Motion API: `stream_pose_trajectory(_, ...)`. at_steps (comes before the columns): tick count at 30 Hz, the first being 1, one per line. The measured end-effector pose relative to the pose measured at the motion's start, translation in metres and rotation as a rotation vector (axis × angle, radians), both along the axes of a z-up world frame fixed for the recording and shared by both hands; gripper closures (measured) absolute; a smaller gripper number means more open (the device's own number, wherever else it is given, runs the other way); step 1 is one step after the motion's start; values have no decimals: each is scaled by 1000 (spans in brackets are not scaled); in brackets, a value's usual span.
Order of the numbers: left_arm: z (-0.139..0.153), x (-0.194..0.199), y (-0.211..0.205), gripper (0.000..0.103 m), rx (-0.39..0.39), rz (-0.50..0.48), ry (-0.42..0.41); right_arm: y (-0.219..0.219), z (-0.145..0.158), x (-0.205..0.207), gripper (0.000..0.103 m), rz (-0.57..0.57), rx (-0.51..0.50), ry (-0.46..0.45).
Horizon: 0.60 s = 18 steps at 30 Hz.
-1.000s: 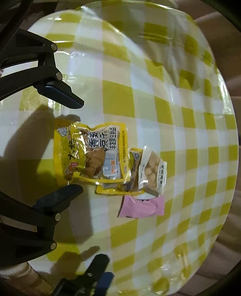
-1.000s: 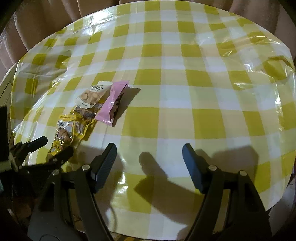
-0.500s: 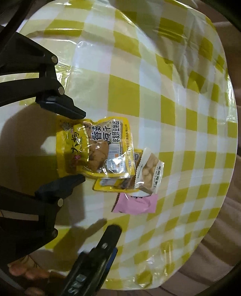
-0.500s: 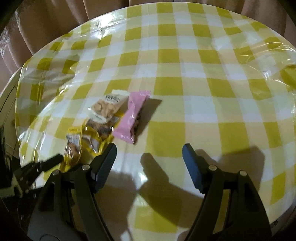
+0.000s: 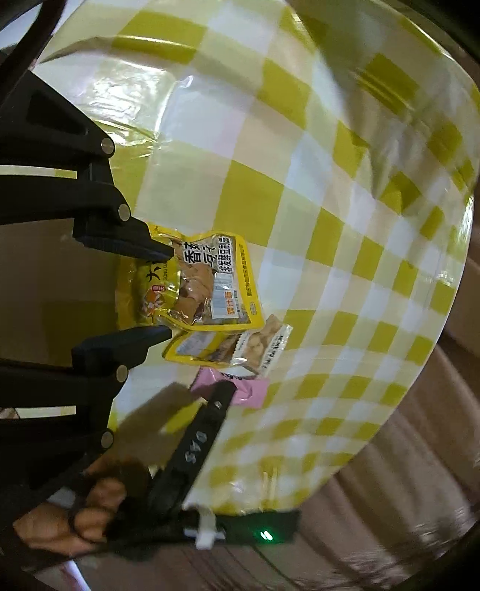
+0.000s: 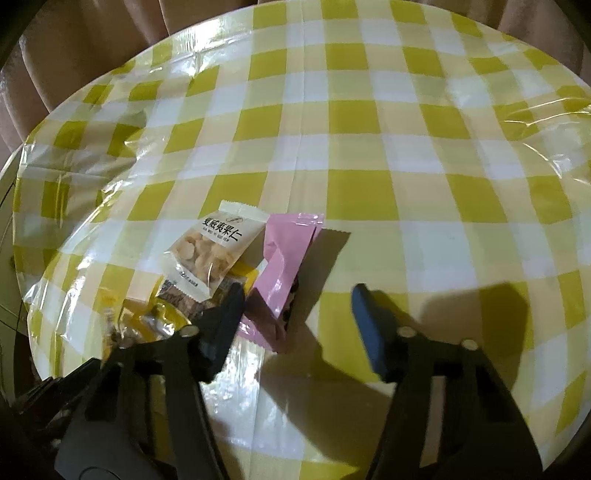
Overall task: Organize snacks
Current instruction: 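Grasp the pink packet with the right tool while the left tool grasps the yellow packet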
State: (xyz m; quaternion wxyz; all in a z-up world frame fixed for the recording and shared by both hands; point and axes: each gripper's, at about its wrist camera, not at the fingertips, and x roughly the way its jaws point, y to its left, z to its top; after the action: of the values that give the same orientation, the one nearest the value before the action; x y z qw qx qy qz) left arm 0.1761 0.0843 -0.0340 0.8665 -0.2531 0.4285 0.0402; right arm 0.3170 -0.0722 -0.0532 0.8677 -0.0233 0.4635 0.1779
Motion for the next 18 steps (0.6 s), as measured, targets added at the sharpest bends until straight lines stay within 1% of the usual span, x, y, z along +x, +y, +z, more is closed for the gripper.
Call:
stream_pose_trajectory(1, 1, -3, 1, 72, -12, 6, -11, 1, -2, 1, 51, 7, 4, 4)
stream_pose_trajectory(3, 4, -7, 2, 74, -23, 19, -21, 5, -4, 2, 62, 29, -1, 4)
stream_pose_trajectory(4, 4, -10, 4, 74, -43, 29, -27, 8, -4, 1, 72, 41, -9, 3)
stream_pose_trajectory(5, 4, -12, 7, 76, -63, 39, -30, 9, -5, 1, 73, 47, -18, 3)
stream_pose_trajectory(6, 3, -14, 9, 77, -67, 48, -28, 10, -4, 0, 73, 51, -26, -7)
stream_pose_trajectory(7, 4, -18, 11, 83, -68, 70, -27, 11, -4, -1, 74, 56, -31, -11)
stream_pose_trajectory(8, 4, -21, 14, 87, -70, 85, -29, 10, -4, -2, 76, 59, -33, -14)
stream_pose_trajectory(10, 1, -26, 21, 90, -92, 109, -23, 9, -3, -3, 77, 60, -33, -18)
stream_pose_trajectory(12, -6, -26, 29, 92, -140, 127, -11, 8, -2, -4, 78, 60, -34, -21)
stream_pose_trajectory(13, -7, -24, 31, 92, -142, 129, -8, 8, -2, -5, 79, 60, -33, -21)
stream_pose_trajectory(15, -6, -21, 29, 92, -123, 118, -3, 7, -1, -7, 79, 60, -31, -25)
stream_pose_trajectory(18, -9, -13, 16, 92, -87, 51, 37, 6, 5, -11, 79, 65, -34, -49)
